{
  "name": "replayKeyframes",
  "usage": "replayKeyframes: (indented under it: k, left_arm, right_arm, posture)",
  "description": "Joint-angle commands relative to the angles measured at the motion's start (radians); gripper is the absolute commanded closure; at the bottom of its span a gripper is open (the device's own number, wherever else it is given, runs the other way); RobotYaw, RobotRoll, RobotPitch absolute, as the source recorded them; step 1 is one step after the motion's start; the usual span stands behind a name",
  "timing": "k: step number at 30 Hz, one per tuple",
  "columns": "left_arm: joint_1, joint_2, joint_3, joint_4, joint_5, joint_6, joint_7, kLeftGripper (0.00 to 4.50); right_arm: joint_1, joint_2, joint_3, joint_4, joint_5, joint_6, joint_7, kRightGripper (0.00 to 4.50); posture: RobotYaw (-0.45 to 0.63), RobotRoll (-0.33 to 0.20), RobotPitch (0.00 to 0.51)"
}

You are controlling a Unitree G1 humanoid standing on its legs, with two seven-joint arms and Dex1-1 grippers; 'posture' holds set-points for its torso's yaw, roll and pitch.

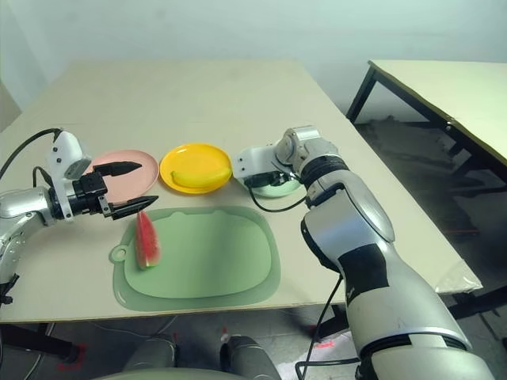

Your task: Place the fruits into color-matched plates.

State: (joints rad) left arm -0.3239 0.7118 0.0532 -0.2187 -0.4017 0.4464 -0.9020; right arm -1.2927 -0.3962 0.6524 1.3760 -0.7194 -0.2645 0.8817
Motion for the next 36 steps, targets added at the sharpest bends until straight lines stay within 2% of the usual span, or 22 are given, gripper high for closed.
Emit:
replayKeyframes:
  k: [1, 8, 13, 17, 20, 22, 23, 24, 25, 27, 31, 36]
  left_arm:
    - [0.0, 0.008, 0.005, -0.001, 0.002, -0.007, -0.004, 0.0]
    - [-0.006, 0.009, 0.0, 0.01, 0.01, -0.019, -0.009, 0.0]
    - [-0.012, 0.052, 0.008, 0.035, 0.023, -0.054, -0.048, 0.0]
    - [-0.015, 0.095, 0.022, 0.054, 0.023, -0.088, -0.091, 0.0]
    - [-0.026, 0.16, 0.029, 0.085, 0.033, -0.136, -0.162, 0.0]
    - [-0.033, 0.189, 0.026, 0.096, 0.03, -0.164, -0.204, 0.0]
    - [-0.037, 0.204, 0.021, 0.101, 0.033, -0.174, -0.221, 0.0]
    - [-0.039, 0.214, 0.019, 0.106, 0.036, -0.181, -0.234, 0.0]
    - [-0.049, 0.23, 0.014, 0.121, 0.047, -0.191, -0.249, 0.0]
    - [-0.072, 0.253, 0.008, 0.149, 0.062, -0.207, -0.271, 0.0]
    - [-0.121, 0.283, -0.009, 0.192, 0.086, -0.246, -0.323, 0.0]
    - [-0.174, 0.318, -0.083, 0.202, 0.138, -0.332, -0.443, 0.0]
  right_arm:
    - [0.01, 0.003, -0.01, 0.003, -0.002, -0.001, -0.004, 0.04]
    - [-0.004, -0.007, -0.017, 0.001, 0.001, -0.009, -0.004, 0.04]
    - [-0.079, -0.026, -0.056, -0.017, 0.04, -0.037, 0.057, 0.04]
    - [-0.116, -0.036, -0.116, -0.042, 0.106, -0.062, 0.174, 0.04]
    - [-0.099, -0.035, -0.26, -0.138, 0.315, 0.028, 0.521, 0.04]
    - [-0.034, -0.045, -0.304, -0.281, 0.436, 0.165, 0.685, 0.04]
    - [0.035, -0.081, -0.274, -0.436, 0.53, 0.28, 0.717, 0.04]
    - [0.089, -0.114, -0.245, -0.565, 0.6, 0.373, 0.73, 0.04]
    - [0.174, -0.164, -0.224, -0.756, 0.712, 0.554, 0.733, 0.04]
    - [0.305, -0.224, -0.235, -1.021, 0.839, 0.814, 0.733, 0.04]
    - [0.521, -0.248, -0.324, -1.346, 0.935, 1.07, 0.65, 0.04]
    - [0.745, -0.133, -0.472, -1.589, 1.077, 1.24, 0.418, 0.04]
  posture:
    - [0.18, 0.0, 0.0]
    - [0.18, 0.0, 0.0]
    - [0.18, 0.0, 0.0]
    - [0.17, 0.0, 0.0]
    - [0.17, 0.0, 0.0]
    - [0.16, 0.0, 0.0]
    - [0.16, 0.0, 0.0]
    - [0.16, 0.0, 0.0]
    - [0.16, 0.0, 0.0]
    - [0.16, 0.0, 0.0]
    - [0.16, 0.0, 0.0]
    - [0.16, 0.0, 0.0]
